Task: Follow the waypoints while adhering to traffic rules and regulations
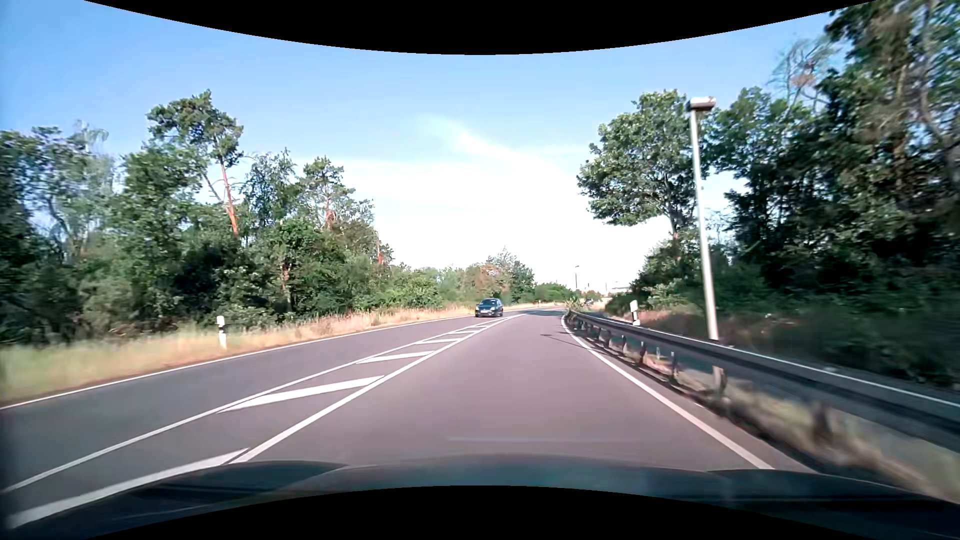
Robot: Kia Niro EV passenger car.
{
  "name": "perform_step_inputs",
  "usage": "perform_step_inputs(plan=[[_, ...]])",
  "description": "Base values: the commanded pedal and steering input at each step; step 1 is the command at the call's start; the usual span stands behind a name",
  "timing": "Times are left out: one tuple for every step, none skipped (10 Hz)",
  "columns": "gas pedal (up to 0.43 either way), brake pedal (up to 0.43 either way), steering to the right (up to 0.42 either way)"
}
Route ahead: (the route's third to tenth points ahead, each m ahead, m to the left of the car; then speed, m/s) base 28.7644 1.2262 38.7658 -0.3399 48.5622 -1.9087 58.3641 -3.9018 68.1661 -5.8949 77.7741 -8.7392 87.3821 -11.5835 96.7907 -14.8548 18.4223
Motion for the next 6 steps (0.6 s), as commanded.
perform_step_inputs(plan=[[0.087,0.000,0.012],[0.087,0.000,0.013],[0.087,0.000,0.014],[0.087,0.000,0.014],[0.087,0.000,0.014],[0.087,0.000,0.015]])
